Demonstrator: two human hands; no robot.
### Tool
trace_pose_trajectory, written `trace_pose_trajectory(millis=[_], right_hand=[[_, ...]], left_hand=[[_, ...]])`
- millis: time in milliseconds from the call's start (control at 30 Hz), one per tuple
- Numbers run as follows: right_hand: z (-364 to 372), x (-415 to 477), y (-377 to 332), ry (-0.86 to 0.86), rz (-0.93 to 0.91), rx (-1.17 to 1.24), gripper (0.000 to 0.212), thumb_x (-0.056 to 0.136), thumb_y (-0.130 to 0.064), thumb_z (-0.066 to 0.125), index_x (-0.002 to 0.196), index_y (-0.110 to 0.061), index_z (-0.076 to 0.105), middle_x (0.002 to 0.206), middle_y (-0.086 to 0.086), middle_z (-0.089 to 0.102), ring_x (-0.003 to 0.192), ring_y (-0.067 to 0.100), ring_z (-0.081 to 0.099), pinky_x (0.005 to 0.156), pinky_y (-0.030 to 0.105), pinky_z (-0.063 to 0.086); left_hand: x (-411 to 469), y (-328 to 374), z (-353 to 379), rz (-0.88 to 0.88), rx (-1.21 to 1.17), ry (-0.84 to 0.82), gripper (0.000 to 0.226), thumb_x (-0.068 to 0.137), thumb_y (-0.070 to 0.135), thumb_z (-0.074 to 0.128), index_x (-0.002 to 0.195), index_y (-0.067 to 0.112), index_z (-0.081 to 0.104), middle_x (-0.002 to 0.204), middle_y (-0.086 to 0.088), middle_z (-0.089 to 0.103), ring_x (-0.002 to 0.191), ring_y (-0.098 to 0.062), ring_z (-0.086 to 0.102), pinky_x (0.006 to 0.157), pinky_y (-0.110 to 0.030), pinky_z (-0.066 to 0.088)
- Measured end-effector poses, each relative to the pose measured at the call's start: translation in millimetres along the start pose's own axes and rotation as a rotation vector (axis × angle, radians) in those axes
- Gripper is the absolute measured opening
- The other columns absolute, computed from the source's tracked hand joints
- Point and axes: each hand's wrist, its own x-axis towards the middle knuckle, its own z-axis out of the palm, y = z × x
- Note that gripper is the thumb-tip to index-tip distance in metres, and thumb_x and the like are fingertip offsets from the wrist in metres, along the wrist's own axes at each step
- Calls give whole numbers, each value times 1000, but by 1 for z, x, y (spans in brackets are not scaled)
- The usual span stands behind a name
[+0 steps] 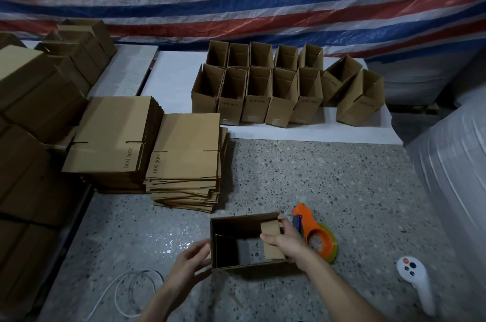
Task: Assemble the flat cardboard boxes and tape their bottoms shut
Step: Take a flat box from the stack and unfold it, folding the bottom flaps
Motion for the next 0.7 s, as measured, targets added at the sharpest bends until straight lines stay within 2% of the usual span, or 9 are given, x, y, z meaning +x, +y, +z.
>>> trace_pose_trajectory(millis=[67, 167, 233, 300, 367, 467, 567, 633, 700], right_hand=[[0, 0, 3, 35, -34, -46, 87, 84, -32, 80, 155, -24, 29, 157, 4, 37, 142, 27, 37, 113, 40, 36], [2, -5, 11, 138, -70, -83, 74, 82, -37, 81, 142, -25, 39, 143, 2, 48, 130, 25, 48, 106, 39, 43], [-1, -7, 14, 176, -69, -92, 63, 84, -38, 80, 125, -19, 36, 128, 5, 52, 108, 18, 55, 87, 30, 49], [-5, -7, 15, 160, -73, -124, 55, 89, -35, 75, 116, -14, 32, 114, 4, 51, 91, 9, 53, 64, 17, 46], [-5, -7, 16, 146, -85, -145, 45, 92, -27, 71, 113, -13, 35, 105, 2, 49, 84, 6, 50, 52, 14, 41], [-2, -9, 17, 142, -131, -214, 33, 94, -18, 66, 108, -13, 37, 99, 2, 50, 81, 10, 49, 60, 16, 40], [-4, -13, 18, 150, -178, -173, 24, 93, -9, 64, 102, -17, 43, 109, 6, 55, 83, 15, 51, 67, 26, 38], [-8, -17, 22, 143, -214, -141, 16, 96, -10, 63, 97, -22, 52, 113, -1, 59, 91, 10, 55, 71, 20, 41], [-10, -21, 26, 111, -259, -142, 11, 99, -16, 60, 96, -26, 61, 115, -12, 62, 108, 8, 57, 85, 16, 43]], left_hand=[[0, 0, 3, 20, 0, 29, 41, 83, 36, 72, 119, 17, 69, 117, -11, 72, 106, -32, 70, 90, -42, 58], [2, 3, 6, 17, 13, 45, 39, 87, 28, 74, 122, 14, 66, 121, -11, 68, 107, -33, 70, 87, -42, 59], [1, 8, 9, 5, 54, 28, 43, 83, 29, 78, 122, 15, 65, 122, -9, 68, 107, -30, 70, 88, -42, 59], [1, 14, 11, -5, 99, 10, 52, 75, 33, 84, 120, 15, 64, 119, -8, 70, 104, -29, 71, 86, -42, 60], [3, 18, 18, -7, 141, 17, 59, 69, 29, 91, 117, 11, 61, 117, -11, 69, 99, -29, 71, 74, -38, 60], [10, 18, 35, 46, 301, 144, 52, 73, 18, 89, 107, 6, 52, 111, -13, 66, 94, -29, 69, 60, -33, 56], [15, 21, 44, 33, 393, 263, 48, 70, 17, 89, 96, 7, 49, 98, -10, 66, 86, -27, 66, 69, -43, 56], [18, 23, 44, 9, 422, 280, 48, 69, 18, 89, 93, 9, 49, 91, -10, 63, 80, -24, 60, 70, -42, 53], [20, 23, 44, 3, 430, 287, 46, 69, 18, 88, 91, 10, 48, 89, -10, 62, 78, -23, 59, 70, -42, 53]])
